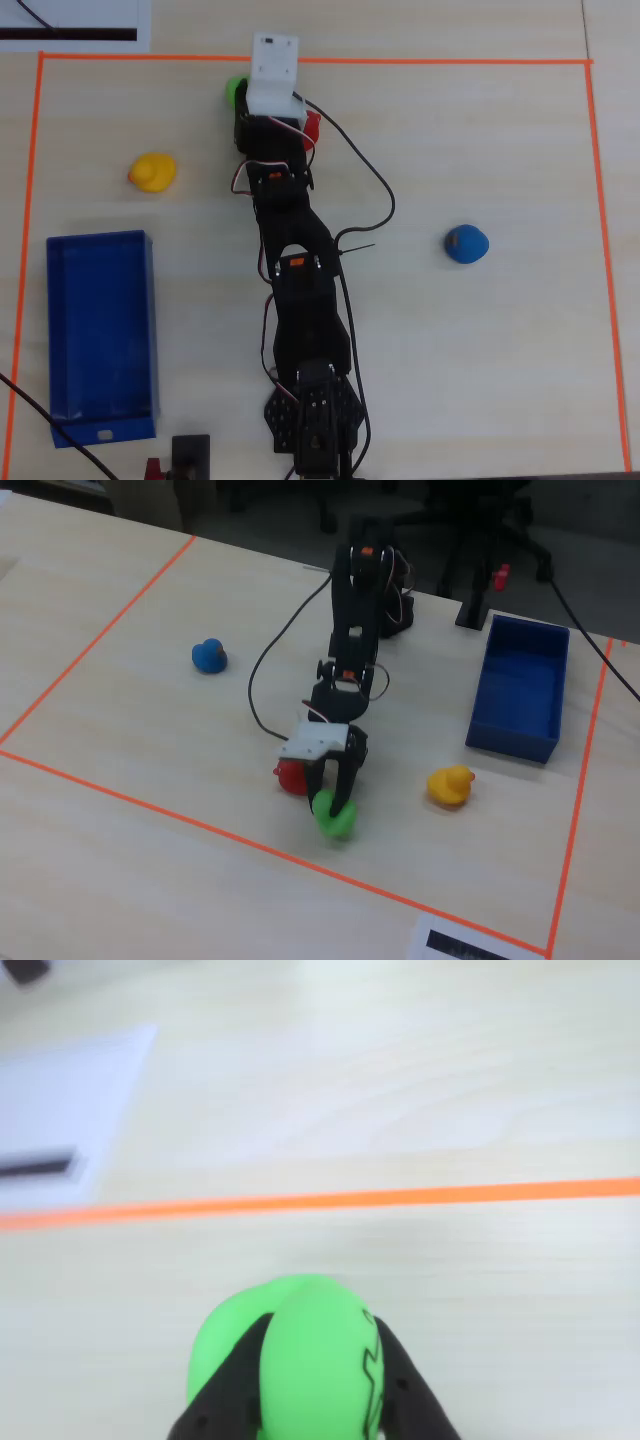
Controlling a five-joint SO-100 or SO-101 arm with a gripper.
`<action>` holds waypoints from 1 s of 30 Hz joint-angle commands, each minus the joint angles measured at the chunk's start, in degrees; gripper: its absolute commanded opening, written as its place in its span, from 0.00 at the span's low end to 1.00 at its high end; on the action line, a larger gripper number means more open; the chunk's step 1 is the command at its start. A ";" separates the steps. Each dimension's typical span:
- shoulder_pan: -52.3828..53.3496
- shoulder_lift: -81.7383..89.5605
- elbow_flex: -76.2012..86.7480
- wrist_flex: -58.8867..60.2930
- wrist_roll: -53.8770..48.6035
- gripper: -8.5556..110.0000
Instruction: Grasp green duck and put it into box.
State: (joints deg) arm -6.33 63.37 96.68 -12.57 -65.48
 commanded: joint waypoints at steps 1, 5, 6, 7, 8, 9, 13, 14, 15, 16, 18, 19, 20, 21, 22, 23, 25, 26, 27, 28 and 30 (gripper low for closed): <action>-1.05 19.60 -11.25 50.19 10.28 0.07; -7.73 33.49 -3.96 65.21 13.45 0.07; -9.84 36.04 -2.29 67.94 14.85 0.07; -12.13 37.97 -1.23 70.84 16.87 0.07; -14.59 39.29 -0.44 73.83 18.90 0.07; -17.31 40.25 0.44 76.29 20.92 0.07; -28.12 40.78 4.13 81.91 27.77 0.07; -30.50 40.52 5.01 82.18 28.83 0.07; -32.52 39.99 5.45 82.35 29.88 0.07; -34.45 39.20 5.19 82.62 30.85 0.07; -37.71 37.53 3.43 83.32 32.26 0.07; -39.20 36.74 1.85 83.94 32.96 0.07; -40.69 35.86 -0.09 84.55 33.75 0.07; -42.01 34.80 -2.55 85.61 34.54 0.07; -43.24 33.66 -5.45 86.66 35.07 0.07; -44.21 32.70 -8.17 87.71 35.60 0.07; -45.70 30.67 -13.89 90.18 36.65 0.07; -46.58 30.15 -16.00 91.23 37.18 0.07; -47.37 29.79 -17.49 91.76 37.71 0.07; -48.16 29.53 -18.54 92.02 38.14 0.07; -49.04 28.74 -20.57 92.29 39.02 0.07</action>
State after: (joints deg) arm -54.05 92.29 82.18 79.10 -27.69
